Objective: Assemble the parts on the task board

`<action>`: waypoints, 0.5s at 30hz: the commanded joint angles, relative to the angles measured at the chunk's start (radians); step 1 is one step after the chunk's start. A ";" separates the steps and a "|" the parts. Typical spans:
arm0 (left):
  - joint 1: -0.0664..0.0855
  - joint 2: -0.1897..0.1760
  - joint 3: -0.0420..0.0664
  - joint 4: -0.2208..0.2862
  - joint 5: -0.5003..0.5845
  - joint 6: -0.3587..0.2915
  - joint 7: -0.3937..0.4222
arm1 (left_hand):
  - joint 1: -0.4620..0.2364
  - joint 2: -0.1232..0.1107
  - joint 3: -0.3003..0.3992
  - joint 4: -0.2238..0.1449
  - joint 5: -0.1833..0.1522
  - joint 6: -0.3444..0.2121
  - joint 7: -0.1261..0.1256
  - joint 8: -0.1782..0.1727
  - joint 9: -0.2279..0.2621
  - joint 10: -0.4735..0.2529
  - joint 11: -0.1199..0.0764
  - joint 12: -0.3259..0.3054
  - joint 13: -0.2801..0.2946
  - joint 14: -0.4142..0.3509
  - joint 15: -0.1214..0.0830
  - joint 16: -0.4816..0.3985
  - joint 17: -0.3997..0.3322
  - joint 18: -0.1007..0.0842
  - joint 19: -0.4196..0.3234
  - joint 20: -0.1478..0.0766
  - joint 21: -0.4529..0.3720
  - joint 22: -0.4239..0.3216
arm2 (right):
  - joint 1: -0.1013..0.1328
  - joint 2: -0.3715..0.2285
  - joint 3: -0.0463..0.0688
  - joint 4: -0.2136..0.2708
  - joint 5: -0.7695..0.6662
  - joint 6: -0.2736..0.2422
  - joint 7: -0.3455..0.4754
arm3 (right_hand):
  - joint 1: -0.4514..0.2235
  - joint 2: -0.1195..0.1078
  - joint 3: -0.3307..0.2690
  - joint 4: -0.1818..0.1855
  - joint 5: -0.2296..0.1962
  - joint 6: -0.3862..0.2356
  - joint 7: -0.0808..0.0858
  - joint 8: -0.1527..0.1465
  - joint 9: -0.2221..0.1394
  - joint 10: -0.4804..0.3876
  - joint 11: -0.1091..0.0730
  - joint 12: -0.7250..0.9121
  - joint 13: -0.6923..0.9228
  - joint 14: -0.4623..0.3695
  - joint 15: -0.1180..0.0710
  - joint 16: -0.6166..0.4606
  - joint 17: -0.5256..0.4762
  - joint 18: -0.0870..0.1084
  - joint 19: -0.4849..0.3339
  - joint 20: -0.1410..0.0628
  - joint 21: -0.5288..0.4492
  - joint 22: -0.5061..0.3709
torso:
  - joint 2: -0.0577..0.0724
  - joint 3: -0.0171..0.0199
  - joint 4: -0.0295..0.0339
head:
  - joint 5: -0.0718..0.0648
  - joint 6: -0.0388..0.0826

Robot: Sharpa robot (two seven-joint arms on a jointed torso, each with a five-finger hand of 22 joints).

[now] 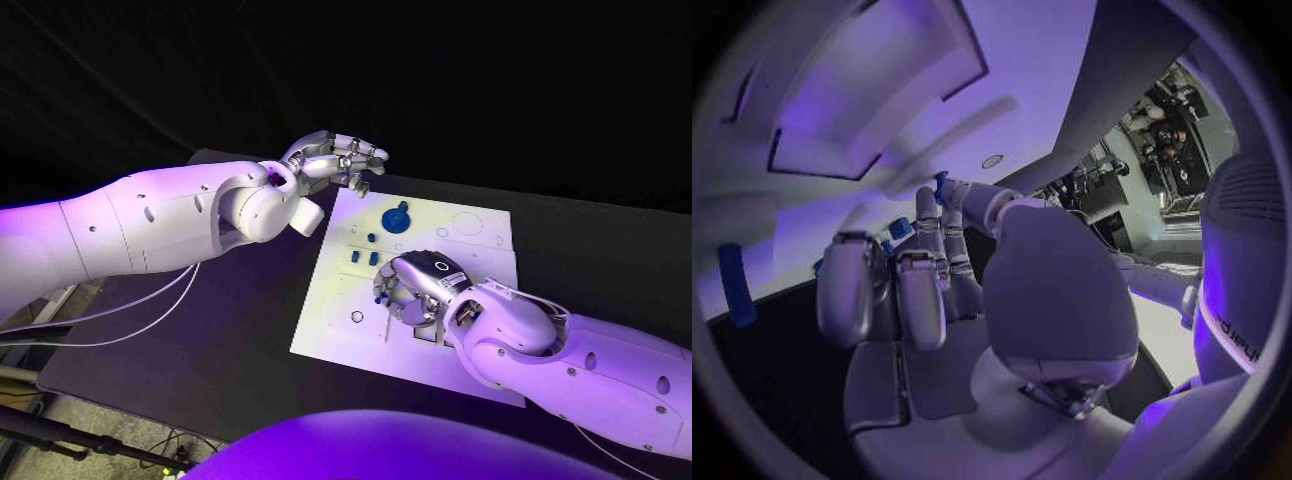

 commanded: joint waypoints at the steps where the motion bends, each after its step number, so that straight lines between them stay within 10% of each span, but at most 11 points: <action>1: 0.001 0.002 0.001 0.001 0.002 0.019 0.000 | -0.005 0.003 -0.007 0.000 0.005 -0.009 -0.001 0.007 0.001 -0.010 0.000 0.003 -0.001 -0.010 0.000 -0.004 -0.001 0.010 0.002 -0.004 -0.003 -0.001 | -0.002 0.001 -0.001 0.000 -0.016 0.024 0.001 | -0.002 0.008 0.001 -0.005 0.003 -0.001 0.004 0.003 -0.001 0.030 -0.024 0.002 0.002 0.052 -0.004 0.006 0.002 -0.014 0.005 -0.002 0.001 0.145 | 0.000 0.0000 0.0004 | 0.000 0.000; 15: 0.001 0.001 0.001 0.002 0.001 0.020 -0.003 | -0.005 0.003 -0.007 0.000 0.005 -0.009 -0.001 0.007 0.001 -0.010 0.000 0.003 -0.001 -0.010 0.000 -0.004 -0.001 0.010 0.002 -0.004 -0.003 -0.001 | -0.002 0.008 -0.001 -0.002 -0.034 0.076 -0.011 | -0.027 0.000 -0.007 -0.015 -0.008 -0.012 0.007 0.002 0.008 0.017 -0.019 -0.011 0.004 0.051 0.001 0.005 -0.003 -0.013 0.002 0.002 -0.005 0.144 | 0.000 -0.0009 -0.0002 | 0.003 -0.003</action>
